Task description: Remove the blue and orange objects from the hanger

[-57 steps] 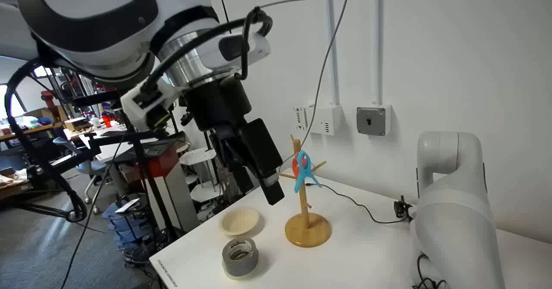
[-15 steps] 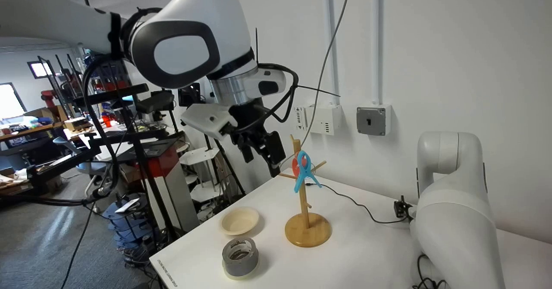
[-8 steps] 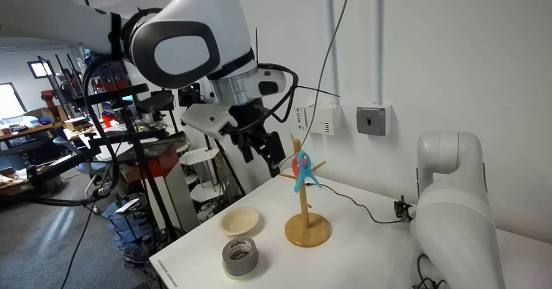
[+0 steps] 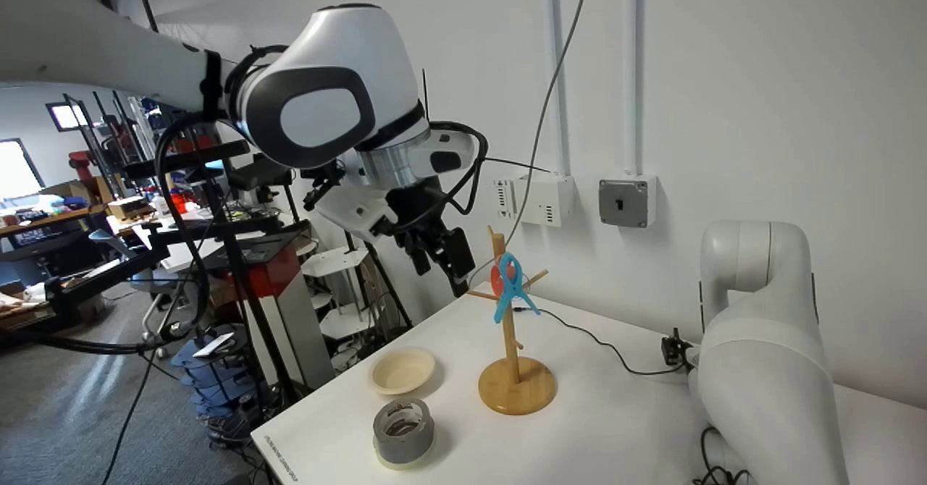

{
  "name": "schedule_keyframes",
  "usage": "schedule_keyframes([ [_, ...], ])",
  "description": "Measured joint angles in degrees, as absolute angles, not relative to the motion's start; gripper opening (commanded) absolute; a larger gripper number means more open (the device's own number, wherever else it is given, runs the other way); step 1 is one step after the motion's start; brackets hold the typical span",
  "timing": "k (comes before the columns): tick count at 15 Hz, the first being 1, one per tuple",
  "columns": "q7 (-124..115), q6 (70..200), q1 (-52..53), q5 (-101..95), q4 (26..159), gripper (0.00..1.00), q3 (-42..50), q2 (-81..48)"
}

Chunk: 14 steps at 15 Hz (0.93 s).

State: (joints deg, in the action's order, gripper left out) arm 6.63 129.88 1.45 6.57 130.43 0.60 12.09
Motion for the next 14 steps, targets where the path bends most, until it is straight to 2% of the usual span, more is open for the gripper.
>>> schedule_keyframes([
  [3,3.62,134.44,1.47,6.43,130.42,1.00,-1.16,10.39],
  [14,-11.79,147.39,1.49,-2.55,130.38,1.00,-3.79,4.15],
])
